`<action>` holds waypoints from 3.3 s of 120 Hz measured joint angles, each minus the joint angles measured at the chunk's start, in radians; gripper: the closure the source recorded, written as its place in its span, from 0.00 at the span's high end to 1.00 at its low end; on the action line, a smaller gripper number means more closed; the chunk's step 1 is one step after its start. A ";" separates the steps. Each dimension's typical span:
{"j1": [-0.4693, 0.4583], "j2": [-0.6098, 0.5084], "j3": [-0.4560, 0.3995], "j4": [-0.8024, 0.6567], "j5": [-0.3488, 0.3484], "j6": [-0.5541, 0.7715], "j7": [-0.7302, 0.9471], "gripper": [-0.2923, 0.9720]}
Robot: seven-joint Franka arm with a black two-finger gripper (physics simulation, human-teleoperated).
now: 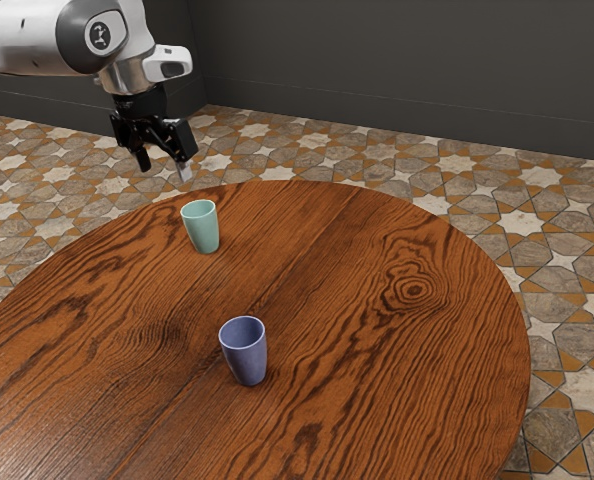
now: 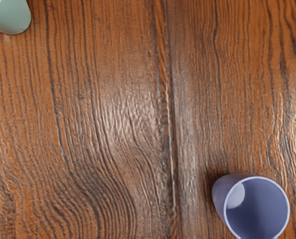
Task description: Place the left cup onto the right cup
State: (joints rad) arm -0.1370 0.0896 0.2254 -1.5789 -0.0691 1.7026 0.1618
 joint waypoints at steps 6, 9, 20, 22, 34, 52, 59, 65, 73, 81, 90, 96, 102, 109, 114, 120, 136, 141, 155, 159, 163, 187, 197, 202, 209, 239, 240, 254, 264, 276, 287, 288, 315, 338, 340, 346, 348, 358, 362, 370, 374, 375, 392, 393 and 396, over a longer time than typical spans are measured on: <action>0.000 0.000 0.000 0.000 0.000 0.000 0.002 0.77; 0.000 0.001 0.000 0.000 0.000 0.001 0.003 0.77; 0.000 0.001 0.000 0.000 0.000 0.001 0.007 0.77; 0.000 0.001 0.000 0.000 0.000 0.001 0.008 0.77; 0.000 0.002 0.000 0.000 0.000 0.000 0.011 0.77; -0.001 0.003 0.002 0.000 -0.001 -0.002 0.015 0.77; 0.000 0.009 0.003 0.000 -0.001 -0.004 0.016 0.77; -0.001 0.012 0.007 0.001 -0.002 -0.002 0.017 0.77; 0.000 0.025 0.014 0.022 -0.002 -0.002 0.018 0.77; 0.002 0.053 0.031 0.063 -0.004 -0.011 0.020 0.77; 0.026 0.101 0.038 0.124 -0.008 -0.032 0.022 0.77; 0.045 0.138 0.040 0.171 -0.010 -0.050 0.024 0.77; 0.062 0.176 0.041 0.219 -0.011 -0.066 0.025 0.77; 0.076 0.215 0.041 0.265 -0.011 -0.080 0.027 0.77; 0.082 0.244 0.042 0.299 -0.012 -0.087 0.029 0.77; 0.101 0.282 0.041 0.344 -0.014 -0.094 0.032 0.77; 0.151 0.358 0.040 0.430 -0.032 -0.101 0.042 0.77; 0.165 0.386 0.040 0.465 -0.039 -0.102 0.046 0.77; 0.193 0.458 0.038 0.551 -0.057 -0.102 0.058 0.77; 0.201 0.482 0.034 0.580 -0.060 -0.101 0.062 0.77; 0.212 0.506 0.025 0.612 -0.063 -0.100 0.065 0.77; 0.260 0.595 -0.024 0.702 -0.074 -0.068 0.082 0.77; 0.269 0.651 -0.026 0.759 -0.083 -0.057 0.088 0.77; 0.274 0.678 -0.030 0.788 -0.085 -0.053 0.091 0.77; 0.277 0.713 -0.034 0.826 -0.088 -0.047 0.096 0.77; 0.325 0.837 -0.090 0.913 -0.098 -0.003 0.110 0.77; 0.325 0.840 -0.091 0.913 -0.098 -0.001 0.111 0.77; 0.330 0.871 -0.096 0.913 -0.099 0.029 0.116 0.77; 0.330 0.891 -0.095 0.913 -0.099 0.049 0.119 0.77; 0.330 0.906 -0.094 0.913 -0.099 0.075 0.122 0.77; 0.330 0.919 -0.094 0.913 -0.099 0.096 0.124 0.77; 0.330 0.920 -0.094 0.913 -0.099 0.098 0.125 0.77; 0.330 0.941 -0.111 0.913 -0.100 0.141 0.129 0.77; 0.330 0.957 -0.121 0.910 -0.100 0.182 0.133 0.77; 0.330 0.959 -0.121 0.909 -0.100 0.185 0.133 0.77; 0.330 0.963 -0.121 0.909 -0.100 0.194 0.133 0.77; 0.330 0.964 -0.121 0.908 -0.100 0.197 0.134 0.77; 0.330 0.974 -0.121 0.908 -0.100 0.213 0.136 0.77; 0.330 0.977 -0.121 0.908 -0.100 0.219 0.137 0.77; 0.330 0.980 -0.121 0.908 -0.100 0.230 0.139 0.77; 0.330 0.983 -0.121 0.908 -0.100 0.235 0.140 0.77; 0.330 0.983 -0.121 0.908 -0.100 0.236 0.140 0.77; 0.330 0.989 -0.122 0.908 -0.100 0.251 0.143 0.77; 0.330 0.989 -0.122 0.908 -0.100 0.252 0.143 0.77; 0.330 0.990 -0.122 0.907 -0.100 0.253 0.144 0.77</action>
State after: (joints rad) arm 0.1933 1.0800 0.1033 -0.6715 -0.1687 1.9556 0.3055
